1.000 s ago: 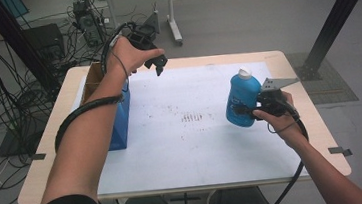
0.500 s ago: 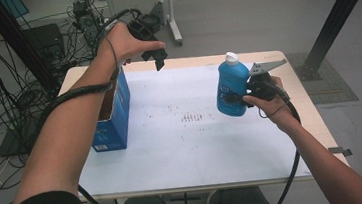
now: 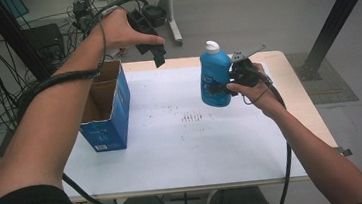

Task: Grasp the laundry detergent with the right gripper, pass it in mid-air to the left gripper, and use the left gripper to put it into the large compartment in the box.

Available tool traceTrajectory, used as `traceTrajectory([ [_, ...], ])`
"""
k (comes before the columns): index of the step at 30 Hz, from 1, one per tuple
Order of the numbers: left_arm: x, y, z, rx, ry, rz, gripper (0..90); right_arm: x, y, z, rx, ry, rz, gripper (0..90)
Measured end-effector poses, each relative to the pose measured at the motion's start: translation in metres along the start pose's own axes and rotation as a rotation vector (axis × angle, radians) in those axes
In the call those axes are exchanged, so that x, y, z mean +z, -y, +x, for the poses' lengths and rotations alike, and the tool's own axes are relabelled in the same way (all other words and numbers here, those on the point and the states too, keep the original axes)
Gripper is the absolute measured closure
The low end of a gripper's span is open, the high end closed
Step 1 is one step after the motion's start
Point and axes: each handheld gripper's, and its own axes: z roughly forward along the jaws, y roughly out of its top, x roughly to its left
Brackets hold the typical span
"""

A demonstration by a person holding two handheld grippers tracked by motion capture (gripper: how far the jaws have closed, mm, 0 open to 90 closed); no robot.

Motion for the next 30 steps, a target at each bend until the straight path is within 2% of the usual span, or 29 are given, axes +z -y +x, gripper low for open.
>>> traceTrajectory([
  [2,-0.004,-0.001,-0.004,0.041,0.013,-0.002,6.3,0.009,-0.012,0.004,-0.02,-0.029,0.0,44.0],
  [3,-0.004,-0.001,-0.004,0.041,0.013,-0.002,6.3,0.009,-0.012,0.004,-0.02,-0.029,0.0,44.0],
  [5,-0.009,0.0,-0.006,0.07,0.023,-0.006,6.2,0.019,-0.023,0.008,-0.037,-0.064,0.007,44.0],
  [7,-0.012,0.0,-0.007,0.082,0.026,-0.005,6.2,0.023,-0.026,0.01,-0.046,-0.07,0.01,44.0],
  [8,-0.015,0.0,-0.01,0.104,0.029,0.001,6.2,0.03,-0.031,0.013,-0.054,-0.089,0.015,43.9],
  [9,-0.015,0.0,-0.01,0.104,0.029,0.001,6.1,0.03,-0.031,0.013,-0.054,-0.089,0.015,43.9],
  [15,-0.023,0.004,-0.017,0.142,0.044,0.001,5.9,0.053,-0.044,0.027,-0.093,-0.158,0.028,43.9],
  [17,-0.024,0.004,-0.018,0.149,0.045,0.006,5.9,0.056,-0.045,0.029,-0.099,-0.167,0.027,43.9],
  [21,-0.027,0.007,-0.024,0.167,0.039,0.015,5.9,0.07,-0.048,0.037,-0.118,-0.212,0.02,43.8],
  [27,-0.028,0.01,-0.03,0.187,0.041,0.022,5.9,0.08,-0.051,0.047,-0.142,-0.253,0.01,43.8],
  [30,-0.027,0.011,-0.036,0.213,0.047,0.034,5.9,0.086,-0.052,0.055,-0.158,-0.271,0.001,43.7],
])
